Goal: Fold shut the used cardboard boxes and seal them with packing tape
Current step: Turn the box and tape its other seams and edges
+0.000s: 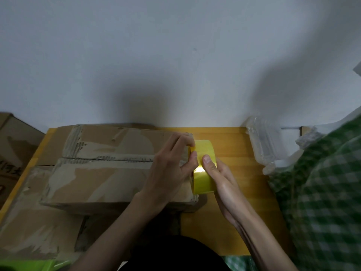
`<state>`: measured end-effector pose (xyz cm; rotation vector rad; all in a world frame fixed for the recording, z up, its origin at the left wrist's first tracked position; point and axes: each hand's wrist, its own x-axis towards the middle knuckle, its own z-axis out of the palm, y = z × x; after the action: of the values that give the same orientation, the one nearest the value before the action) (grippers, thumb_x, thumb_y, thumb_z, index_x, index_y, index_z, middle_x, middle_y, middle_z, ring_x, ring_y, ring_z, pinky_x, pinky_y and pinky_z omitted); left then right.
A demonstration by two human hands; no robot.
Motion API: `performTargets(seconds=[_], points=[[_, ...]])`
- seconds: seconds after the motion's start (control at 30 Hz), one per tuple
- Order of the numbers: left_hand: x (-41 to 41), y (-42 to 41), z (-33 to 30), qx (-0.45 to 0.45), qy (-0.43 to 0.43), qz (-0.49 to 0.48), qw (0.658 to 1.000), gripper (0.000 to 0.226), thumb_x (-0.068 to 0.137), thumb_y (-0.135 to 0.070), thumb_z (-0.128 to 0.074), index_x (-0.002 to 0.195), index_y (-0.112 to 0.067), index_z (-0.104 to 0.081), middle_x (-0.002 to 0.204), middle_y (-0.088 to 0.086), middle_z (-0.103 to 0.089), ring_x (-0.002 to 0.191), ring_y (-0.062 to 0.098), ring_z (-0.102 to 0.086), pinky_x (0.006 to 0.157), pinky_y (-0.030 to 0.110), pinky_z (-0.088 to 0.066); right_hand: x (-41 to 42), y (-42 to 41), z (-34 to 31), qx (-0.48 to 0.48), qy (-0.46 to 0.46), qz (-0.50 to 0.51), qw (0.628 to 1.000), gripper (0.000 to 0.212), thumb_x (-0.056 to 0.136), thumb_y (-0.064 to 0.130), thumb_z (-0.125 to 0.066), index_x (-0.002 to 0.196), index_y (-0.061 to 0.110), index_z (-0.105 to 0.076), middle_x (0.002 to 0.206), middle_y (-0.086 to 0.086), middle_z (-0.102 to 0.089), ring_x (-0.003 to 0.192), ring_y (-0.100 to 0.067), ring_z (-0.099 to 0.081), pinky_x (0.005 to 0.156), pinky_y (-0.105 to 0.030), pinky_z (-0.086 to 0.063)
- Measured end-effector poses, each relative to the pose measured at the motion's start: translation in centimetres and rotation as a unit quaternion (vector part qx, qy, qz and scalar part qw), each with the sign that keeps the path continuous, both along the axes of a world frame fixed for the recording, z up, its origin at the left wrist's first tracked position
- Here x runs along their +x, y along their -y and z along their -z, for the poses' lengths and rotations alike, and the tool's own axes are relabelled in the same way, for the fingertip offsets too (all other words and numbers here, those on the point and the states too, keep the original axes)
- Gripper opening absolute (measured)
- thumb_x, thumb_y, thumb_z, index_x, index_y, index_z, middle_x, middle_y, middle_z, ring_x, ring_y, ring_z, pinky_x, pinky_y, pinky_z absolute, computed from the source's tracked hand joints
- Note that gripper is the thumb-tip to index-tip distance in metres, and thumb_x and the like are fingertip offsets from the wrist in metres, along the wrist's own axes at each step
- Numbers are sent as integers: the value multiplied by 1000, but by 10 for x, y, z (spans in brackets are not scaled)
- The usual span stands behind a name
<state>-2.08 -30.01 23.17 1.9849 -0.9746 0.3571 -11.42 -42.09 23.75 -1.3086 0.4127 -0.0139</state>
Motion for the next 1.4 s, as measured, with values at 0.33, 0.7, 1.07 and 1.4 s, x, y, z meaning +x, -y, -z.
performTargets(seconds=[0.33,0.7,1.07,1.4], points=[[-4,2,4,-10,23,-16,1000,14,89,-14,-55,89,0,-59,95,6,-57,84,18,-57,68,30,-49,-3,2,2,23,0,3,1000,47,91,49,-55,125,18,-66,113,-14,-74,111,-28,-69,103,-51,-51],[-8,8,5,-30,36,-48,998,11,87,-7,-53,85,2,-59,93,9,-59,86,18,-56,72,22,-44,-3,-1,-2,39,-5,13,999,44,90,52,-58,122,23,-67,117,-4,-74,116,-19,-68,110,-52,-45],[11,-17,-6,1,-53,72,996,14,95,-15,-67,104,-6,-72,100,0,-66,93,11,-65,82,24,-52,-3,16,-4,-20,-27,-47,998,45,92,51,-52,116,16,-68,86,-5,-74,83,-16,-70,72,-28,-55],[45,-32,-35,109,6,223,969,9,88,-18,-77,86,-9,-77,88,-3,-71,79,12,-68,66,36,-54,-2,29,-10,-21,-51,-123,991,49,92,57,-59,112,15,-72,86,-12,-72,81,-22,-66,82,-45,-48]])
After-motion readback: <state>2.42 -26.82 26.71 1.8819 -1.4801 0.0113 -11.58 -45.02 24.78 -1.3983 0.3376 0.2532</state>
